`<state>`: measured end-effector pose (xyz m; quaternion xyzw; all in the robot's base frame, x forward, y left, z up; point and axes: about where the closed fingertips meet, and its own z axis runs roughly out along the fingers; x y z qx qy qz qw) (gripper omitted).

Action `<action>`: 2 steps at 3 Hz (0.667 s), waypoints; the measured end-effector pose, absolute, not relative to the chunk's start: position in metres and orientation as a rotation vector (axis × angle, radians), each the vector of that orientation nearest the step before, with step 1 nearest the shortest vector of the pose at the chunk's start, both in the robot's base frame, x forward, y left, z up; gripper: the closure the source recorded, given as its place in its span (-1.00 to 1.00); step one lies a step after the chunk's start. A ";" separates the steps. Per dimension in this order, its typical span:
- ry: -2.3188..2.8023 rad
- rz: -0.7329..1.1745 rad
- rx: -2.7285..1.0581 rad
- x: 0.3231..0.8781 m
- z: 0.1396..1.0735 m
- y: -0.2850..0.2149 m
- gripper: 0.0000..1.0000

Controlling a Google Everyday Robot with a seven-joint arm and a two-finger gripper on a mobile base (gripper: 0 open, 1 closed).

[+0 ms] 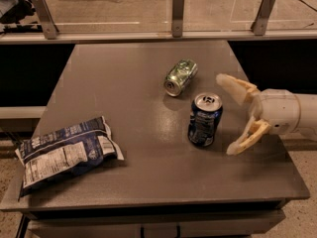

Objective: Place pepsi can upright

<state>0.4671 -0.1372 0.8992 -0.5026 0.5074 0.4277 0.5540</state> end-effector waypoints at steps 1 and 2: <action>1.272 0.900 -1.130 0.465 0.893 -0.189 -1.00; 1.279 0.891 -1.124 0.465 0.892 -0.194 -1.00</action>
Offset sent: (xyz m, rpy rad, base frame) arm -0.0018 -0.0475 -0.0058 -0.0312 -0.0050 -0.1100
